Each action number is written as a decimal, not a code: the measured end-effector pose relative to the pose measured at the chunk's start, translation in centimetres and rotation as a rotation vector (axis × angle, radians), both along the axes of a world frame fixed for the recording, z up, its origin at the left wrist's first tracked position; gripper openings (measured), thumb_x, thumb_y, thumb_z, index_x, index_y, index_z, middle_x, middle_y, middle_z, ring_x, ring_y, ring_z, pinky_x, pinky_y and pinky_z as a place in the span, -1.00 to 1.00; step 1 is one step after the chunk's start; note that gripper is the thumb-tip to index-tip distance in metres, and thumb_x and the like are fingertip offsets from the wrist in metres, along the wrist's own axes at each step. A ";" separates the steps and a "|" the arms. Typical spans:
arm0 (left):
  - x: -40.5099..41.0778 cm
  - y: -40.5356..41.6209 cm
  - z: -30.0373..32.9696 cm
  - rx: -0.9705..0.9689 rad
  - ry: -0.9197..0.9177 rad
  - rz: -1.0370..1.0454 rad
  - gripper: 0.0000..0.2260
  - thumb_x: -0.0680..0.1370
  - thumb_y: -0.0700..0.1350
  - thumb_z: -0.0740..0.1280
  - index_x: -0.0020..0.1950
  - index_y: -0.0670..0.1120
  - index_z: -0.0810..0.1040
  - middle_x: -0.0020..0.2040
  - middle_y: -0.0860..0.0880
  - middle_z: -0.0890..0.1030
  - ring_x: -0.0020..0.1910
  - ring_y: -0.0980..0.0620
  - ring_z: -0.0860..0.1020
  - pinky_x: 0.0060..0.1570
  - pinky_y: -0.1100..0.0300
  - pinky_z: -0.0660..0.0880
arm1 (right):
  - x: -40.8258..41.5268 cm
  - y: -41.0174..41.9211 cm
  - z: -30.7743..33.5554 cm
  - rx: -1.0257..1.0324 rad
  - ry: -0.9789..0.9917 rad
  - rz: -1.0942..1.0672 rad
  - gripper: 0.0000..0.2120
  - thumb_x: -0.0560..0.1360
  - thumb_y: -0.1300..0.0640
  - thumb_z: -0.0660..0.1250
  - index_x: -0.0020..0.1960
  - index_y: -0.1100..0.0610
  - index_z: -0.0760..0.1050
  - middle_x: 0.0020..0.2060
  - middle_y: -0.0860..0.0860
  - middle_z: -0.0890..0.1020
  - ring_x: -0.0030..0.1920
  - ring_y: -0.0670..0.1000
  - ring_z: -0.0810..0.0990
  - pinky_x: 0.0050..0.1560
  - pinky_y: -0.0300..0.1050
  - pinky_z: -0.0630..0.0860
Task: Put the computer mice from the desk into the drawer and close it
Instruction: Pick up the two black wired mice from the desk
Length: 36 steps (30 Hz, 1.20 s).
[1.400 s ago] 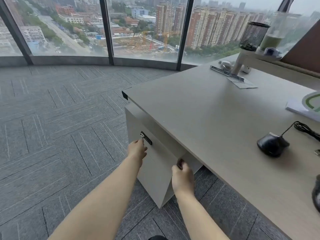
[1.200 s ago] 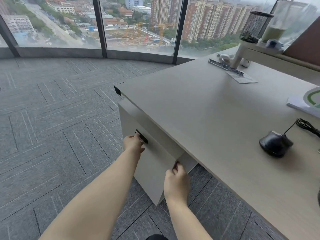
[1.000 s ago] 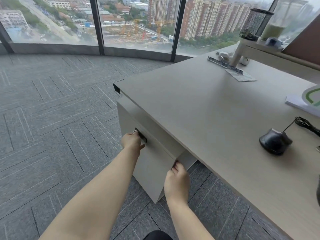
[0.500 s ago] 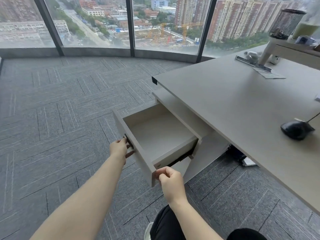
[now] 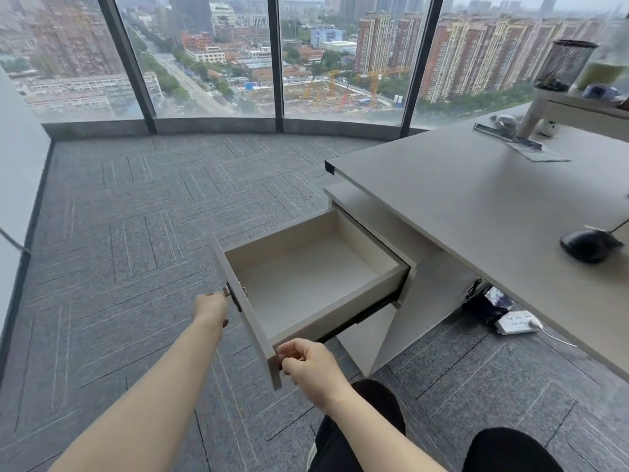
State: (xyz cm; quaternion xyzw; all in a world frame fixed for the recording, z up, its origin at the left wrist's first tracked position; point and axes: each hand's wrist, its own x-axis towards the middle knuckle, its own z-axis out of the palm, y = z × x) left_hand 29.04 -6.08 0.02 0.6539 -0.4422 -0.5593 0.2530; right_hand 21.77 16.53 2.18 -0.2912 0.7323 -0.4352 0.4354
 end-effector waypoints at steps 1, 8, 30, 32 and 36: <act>-0.3 0.5 1.3 -0.119 -0.109 -0.017 -0.70 0.56 -0.16 0.16 0.21 -0.28 0.47 0.21 -0.32 0.56 0.06 -0.29 0.55 -0.04 -0.16 0.52 | -0.7 0.4 0.8 -0.013 0.033 -0.024 -0.79 0.50 0.21 0.25 0.06 0.06 0.60 -0.02 0.00 0.68 0.00 -0.01 0.63 -0.06 -0.20 0.54; -11.1 10.3 12.4 -0.739 0.121 -0.402 -0.78 0.57 -0.16 0.19 0.15 -0.11 0.55 0.02 -0.06 0.61 0.01 -0.05 0.56 0.01 0.08 0.49 | -11.4 8.4 10.3 -0.302 0.419 -0.511 -0.79 0.54 0.25 0.25 0.03 0.05 0.63 -0.22 -0.01 0.70 -0.26 -0.11 0.61 -0.19 -0.18 0.55; -42.8 36.1 13.0 -1.075 -0.235 -1.173 -0.52 0.46 0.09 0.29 0.36 0.05 0.34 0.25 -0.14 0.51 0.25 -0.20 0.41 0.17 -0.02 0.35 | -31.4 29.3 11.8 0.608 0.880 -0.832 -0.38 0.44 0.03 0.28 0.48 0.02 0.24 0.29 0.22 0.44 0.24 0.27 0.36 0.26 0.06 0.32; -41.9 35.3 13.7 -1.021 -0.098 -1.094 -0.53 0.45 0.04 0.31 0.35 0.04 0.36 0.21 -0.14 0.50 0.21 -0.19 0.43 0.14 -0.01 0.37 | -31.4 29.4 12.0 0.490 0.880 -0.831 -0.38 0.43 0.06 0.29 0.47 0.04 0.28 0.32 0.21 0.44 0.22 0.28 0.35 0.28 0.06 0.30; -38.6 32.1 17.9 -1.022 0.233 -0.894 -0.53 0.43 -0.04 0.36 0.32 -0.01 0.40 0.14 -0.17 0.51 0.14 -0.21 0.45 0.12 0.01 0.40 | -30.3 27.4 14.7 0.124 0.962 -0.877 -0.41 0.41 0.08 0.29 0.44 0.08 0.37 0.34 0.17 0.45 0.22 0.26 0.36 0.28 0.05 0.29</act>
